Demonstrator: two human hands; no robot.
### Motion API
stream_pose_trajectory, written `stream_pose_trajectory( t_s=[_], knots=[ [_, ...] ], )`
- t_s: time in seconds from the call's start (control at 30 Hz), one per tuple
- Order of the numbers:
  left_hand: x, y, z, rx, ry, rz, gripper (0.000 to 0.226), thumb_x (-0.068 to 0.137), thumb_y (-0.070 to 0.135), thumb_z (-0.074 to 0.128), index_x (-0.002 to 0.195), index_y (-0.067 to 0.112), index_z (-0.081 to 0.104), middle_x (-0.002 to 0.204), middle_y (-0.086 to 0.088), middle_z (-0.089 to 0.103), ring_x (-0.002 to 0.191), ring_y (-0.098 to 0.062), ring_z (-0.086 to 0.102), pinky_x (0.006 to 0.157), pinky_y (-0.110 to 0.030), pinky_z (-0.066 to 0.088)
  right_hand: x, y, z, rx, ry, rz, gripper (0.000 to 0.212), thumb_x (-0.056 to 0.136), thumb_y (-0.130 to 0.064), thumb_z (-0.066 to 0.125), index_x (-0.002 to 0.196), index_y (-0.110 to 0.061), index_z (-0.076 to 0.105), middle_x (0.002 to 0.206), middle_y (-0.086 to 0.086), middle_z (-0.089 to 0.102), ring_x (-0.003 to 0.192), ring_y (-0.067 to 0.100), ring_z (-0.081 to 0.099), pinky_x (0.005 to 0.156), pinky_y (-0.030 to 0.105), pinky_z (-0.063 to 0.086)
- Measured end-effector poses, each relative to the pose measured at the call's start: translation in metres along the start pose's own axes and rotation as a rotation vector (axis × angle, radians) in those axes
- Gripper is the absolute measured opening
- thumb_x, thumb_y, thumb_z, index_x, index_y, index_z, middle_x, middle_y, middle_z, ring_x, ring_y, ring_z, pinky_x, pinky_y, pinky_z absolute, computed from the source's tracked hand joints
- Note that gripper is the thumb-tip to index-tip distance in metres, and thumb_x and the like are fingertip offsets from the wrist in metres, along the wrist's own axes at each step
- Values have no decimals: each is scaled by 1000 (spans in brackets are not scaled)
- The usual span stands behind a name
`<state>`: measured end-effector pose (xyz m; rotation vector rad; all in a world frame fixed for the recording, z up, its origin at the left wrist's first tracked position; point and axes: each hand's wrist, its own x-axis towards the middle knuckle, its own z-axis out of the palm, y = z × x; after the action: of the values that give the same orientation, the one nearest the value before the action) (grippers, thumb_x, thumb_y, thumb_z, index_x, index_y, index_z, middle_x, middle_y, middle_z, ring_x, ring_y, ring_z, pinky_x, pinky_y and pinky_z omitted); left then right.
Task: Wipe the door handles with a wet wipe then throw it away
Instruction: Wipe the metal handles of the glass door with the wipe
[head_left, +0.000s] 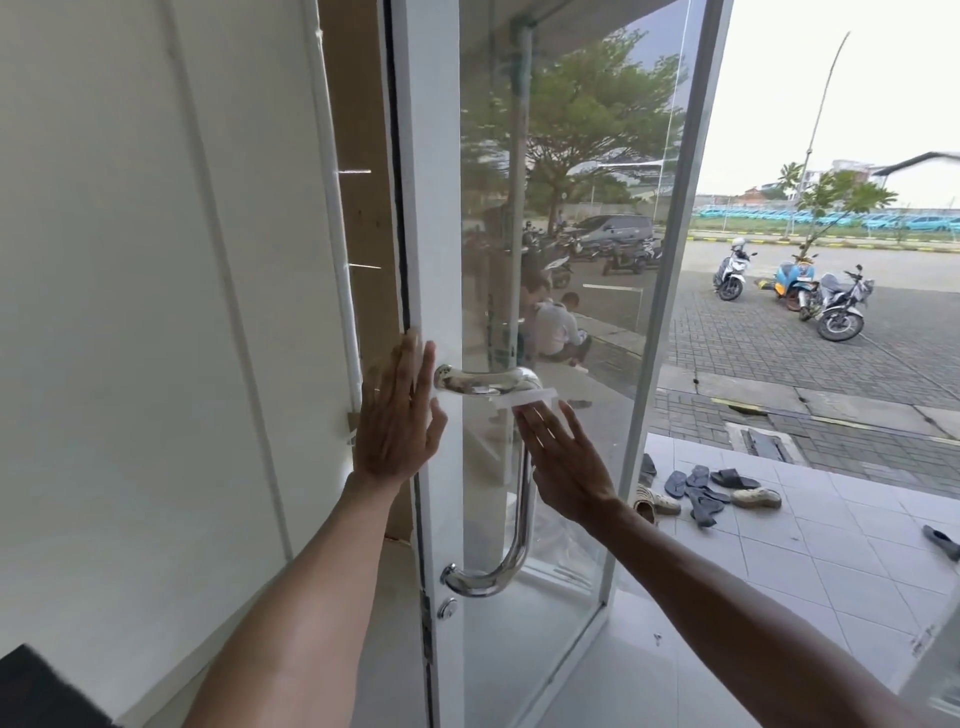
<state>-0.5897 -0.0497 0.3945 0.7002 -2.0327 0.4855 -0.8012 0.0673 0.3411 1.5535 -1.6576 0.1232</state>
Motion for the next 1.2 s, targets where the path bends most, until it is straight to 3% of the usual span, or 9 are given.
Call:
stream_pose_trajectory(
  t_s=[0.17,0.3,0.47,0.63,0.77,0.87,1.03,1.2],
  knots=[
    [-3,4,-2,80,-35,20,65,88,16,48,151,13,30,160,-21,15,149,-30,20,118,-45,17,2,-1,3,166,49,-8,85,67,-14,67,144,1,33,149,18,38,139,32,35,114,50,22],
    [-5,10,-1,116,-79,5,66,88,16,47,151,17,30,161,-17,12,150,-27,16,117,-46,17,9,3,-5,445,150,11,97,67,-23,68,147,6,21,156,22,17,147,32,13,119,49,19],
    [-5,15,-4,120,-127,-82,66,88,16,46,152,19,28,163,-12,8,151,-24,12,117,-48,22,33,0,-24,706,273,0,83,85,-34,61,145,9,24,156,23,18,148,32,13,119,47,20],
    [-2,20,-11,129,-201,-165,75,82,12,55,151,19,28,164,-8,5,151,-19,10,117,-46,25,66,-19,-53,585,256,-148,69,92,-46,48,142,0,39,149,17,40,143,27,31,119,43,22],
    [-1,15,-19,172,-252,-181,78,78,10,56,150,19,28,164,-5,3,150,-17,14,115,-46,25,81,-30,-56,442,191,-273,69,92,-43,43,143,3,36,149,19,39,142,29,32,119,41,23],
    [-1,9,-23,202,-261,-180,77,76,9,54,149,16,31,164,-4,9,148,-16,22,113,-45,29,76,-21,-48,481,237,-212,60,92,-35,49,140,0,44,146,16,45,139,26,38,118,37,26],
    [1,5,-27,205,-295,-194,75,75,12,53,148,11,34,163,-6,15,146,-17,28,113,-45,31,55,-7,-29,702,341,3,54,89,-27,59,135,-1,51,142,13,50,135,22,45,104,38,47],
    [7,9,-26,200,-273,-94,66,79,15,46,144,7,42,156,-9,33,141,-19,38,112,-42,31,65,-23,-31,674,274,-58,61,90,-33,53,141,-1,43,149,15,40,142,25,33,114,44,33]
  ],
)
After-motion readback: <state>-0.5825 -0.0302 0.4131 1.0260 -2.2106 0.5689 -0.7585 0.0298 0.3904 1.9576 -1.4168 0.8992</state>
